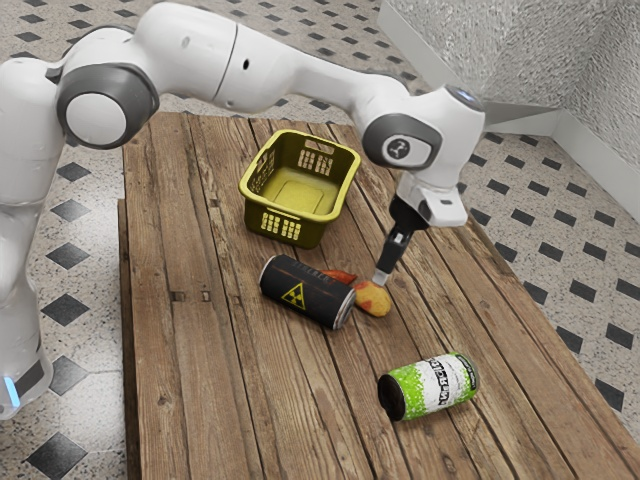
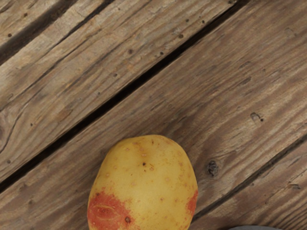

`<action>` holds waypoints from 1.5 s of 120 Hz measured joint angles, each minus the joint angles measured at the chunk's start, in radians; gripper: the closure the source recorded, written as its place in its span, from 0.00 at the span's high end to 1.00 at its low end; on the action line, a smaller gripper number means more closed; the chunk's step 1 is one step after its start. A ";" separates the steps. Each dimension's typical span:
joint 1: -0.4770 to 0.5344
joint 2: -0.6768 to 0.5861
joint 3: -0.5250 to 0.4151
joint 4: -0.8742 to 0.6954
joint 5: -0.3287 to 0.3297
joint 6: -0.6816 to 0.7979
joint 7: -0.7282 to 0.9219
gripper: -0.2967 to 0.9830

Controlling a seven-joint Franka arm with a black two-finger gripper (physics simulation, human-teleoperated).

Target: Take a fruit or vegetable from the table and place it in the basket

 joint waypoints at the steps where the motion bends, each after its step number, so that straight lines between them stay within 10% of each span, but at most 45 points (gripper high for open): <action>1: 0.000 0.000 0.000 -0.002 -0.001 0.003 -0.001 0.77; 180: 0.007 0.009 0.007 -0.203 -0.021 0.274 -0.114 0.77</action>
